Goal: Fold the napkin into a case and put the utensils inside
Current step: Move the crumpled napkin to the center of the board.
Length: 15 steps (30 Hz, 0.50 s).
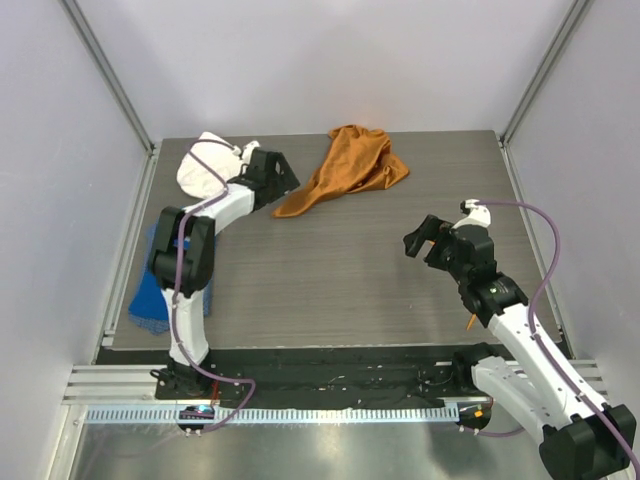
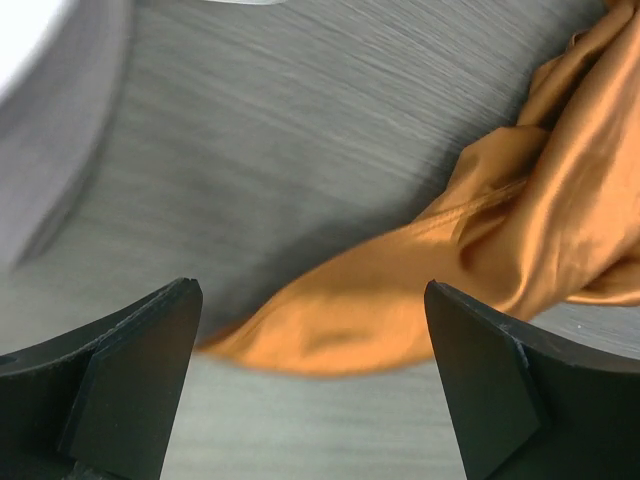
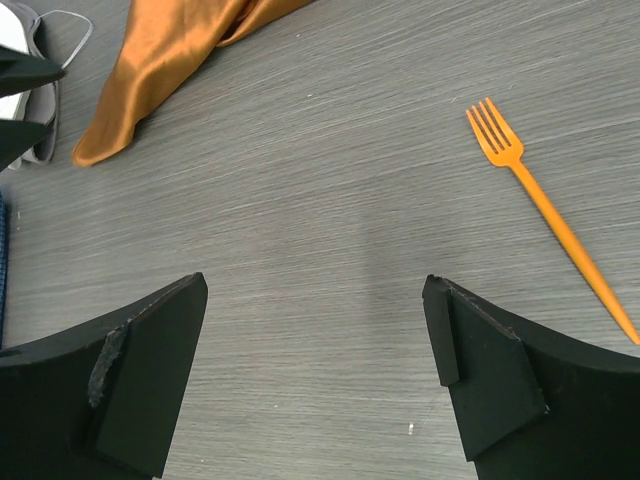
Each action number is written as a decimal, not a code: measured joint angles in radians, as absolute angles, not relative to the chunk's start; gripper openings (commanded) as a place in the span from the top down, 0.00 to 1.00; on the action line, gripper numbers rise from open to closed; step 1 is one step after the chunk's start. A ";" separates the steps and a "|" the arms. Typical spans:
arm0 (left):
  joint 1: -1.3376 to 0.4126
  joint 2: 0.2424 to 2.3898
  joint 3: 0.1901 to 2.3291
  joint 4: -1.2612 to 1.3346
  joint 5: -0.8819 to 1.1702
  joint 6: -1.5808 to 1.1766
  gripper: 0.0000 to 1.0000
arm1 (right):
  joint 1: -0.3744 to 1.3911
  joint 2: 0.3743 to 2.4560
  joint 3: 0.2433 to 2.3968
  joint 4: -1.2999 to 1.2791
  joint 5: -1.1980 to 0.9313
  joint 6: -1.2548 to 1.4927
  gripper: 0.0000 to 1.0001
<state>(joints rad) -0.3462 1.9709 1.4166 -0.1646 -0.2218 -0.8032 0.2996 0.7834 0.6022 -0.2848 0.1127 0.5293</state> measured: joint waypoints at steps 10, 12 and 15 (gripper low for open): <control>-0.354 2.206 1.615 -0.106 0.054 -0.741 0.31 | 0.299 0.798 0.632 -0.322 0.133 0.500 0.00; -0.355 2.243 1.663 -0.107 0.109 -0.747 0.48 | 0.299 0.820 0.642 -0.320 0.133 0.497 0.00; -0.355 2.259 1.662 -0.100 0.177 -0.767 0.83 | 0.299 0.879 0.661 -0.312 0.131 0.490 0.00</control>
